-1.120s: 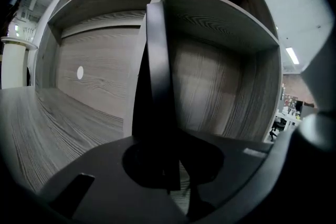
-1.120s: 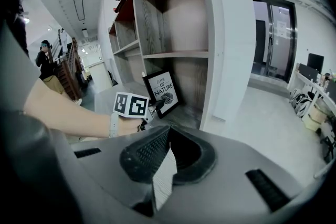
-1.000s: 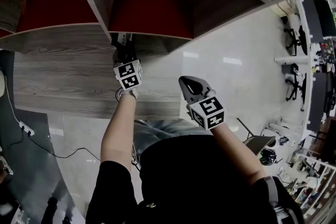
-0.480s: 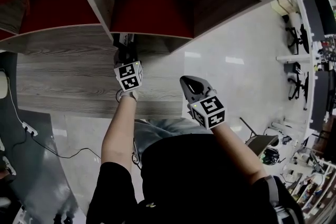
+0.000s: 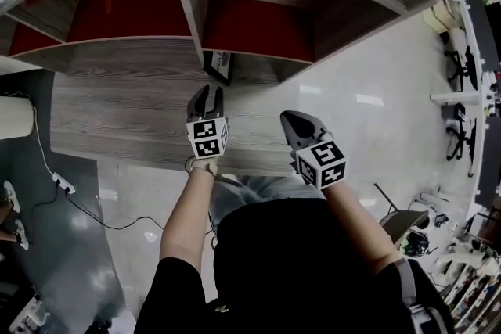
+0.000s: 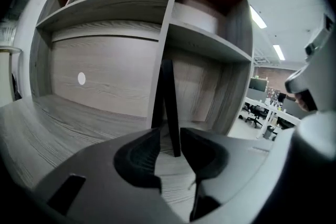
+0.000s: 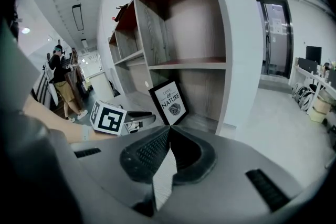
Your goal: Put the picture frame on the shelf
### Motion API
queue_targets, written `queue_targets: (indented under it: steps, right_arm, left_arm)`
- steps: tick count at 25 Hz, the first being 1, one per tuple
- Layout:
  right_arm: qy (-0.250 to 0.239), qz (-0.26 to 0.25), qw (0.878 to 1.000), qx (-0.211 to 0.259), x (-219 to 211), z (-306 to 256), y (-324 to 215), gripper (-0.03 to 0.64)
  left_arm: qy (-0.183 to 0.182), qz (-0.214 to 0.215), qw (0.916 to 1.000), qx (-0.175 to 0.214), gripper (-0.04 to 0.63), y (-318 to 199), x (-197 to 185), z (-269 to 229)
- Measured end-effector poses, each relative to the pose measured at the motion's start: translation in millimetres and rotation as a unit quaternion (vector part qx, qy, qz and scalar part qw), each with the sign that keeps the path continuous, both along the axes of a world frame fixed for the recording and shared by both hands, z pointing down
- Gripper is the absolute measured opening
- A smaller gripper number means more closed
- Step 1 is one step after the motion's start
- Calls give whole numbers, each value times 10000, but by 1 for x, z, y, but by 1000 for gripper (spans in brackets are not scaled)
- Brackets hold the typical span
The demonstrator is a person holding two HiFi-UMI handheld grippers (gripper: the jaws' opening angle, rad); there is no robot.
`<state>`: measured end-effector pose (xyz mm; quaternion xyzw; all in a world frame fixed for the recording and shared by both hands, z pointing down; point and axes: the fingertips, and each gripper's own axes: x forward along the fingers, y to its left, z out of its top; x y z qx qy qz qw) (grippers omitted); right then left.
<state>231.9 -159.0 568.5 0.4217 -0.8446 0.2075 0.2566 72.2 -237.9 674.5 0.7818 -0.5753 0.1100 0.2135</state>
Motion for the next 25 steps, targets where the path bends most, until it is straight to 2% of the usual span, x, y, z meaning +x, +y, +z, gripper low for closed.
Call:
queue_targets:
  steps: [4,8,11,16,19,21,25]
  right_arm:
    - [-200,128,9997,96,-16,-17,1,-3]
    - [-429,237,9985,261,-32,-37,0,-3]
    - [-601,317,9969,394,-43,-53,-2,-3]
    - [-838,326,9939,644,-61,-79,-1,-3]
    - [-934,254,9922,784,-71,-94,2,-3]
    - [-985,202,9912,859,-77,-103,5,-3]
    - [-1076,76,9888,1027,-90,-121,9,-3]
  left_arm:
    - [55,290,9995,59,112,21,-12,-30]
    - [-41,536,9984,166,112,40,-28,-70]
    - [50,747,9971,160,110,52,-36,-100]
    - [291,1151,9922,375,21,69,-46,-158]
    - [294,1386,9887,488,11,78,-50,-185]
    - [250,1461,9874,548,11,81,-56,-200]
    - [461,1435,9868,593,9,86,-73,-228]
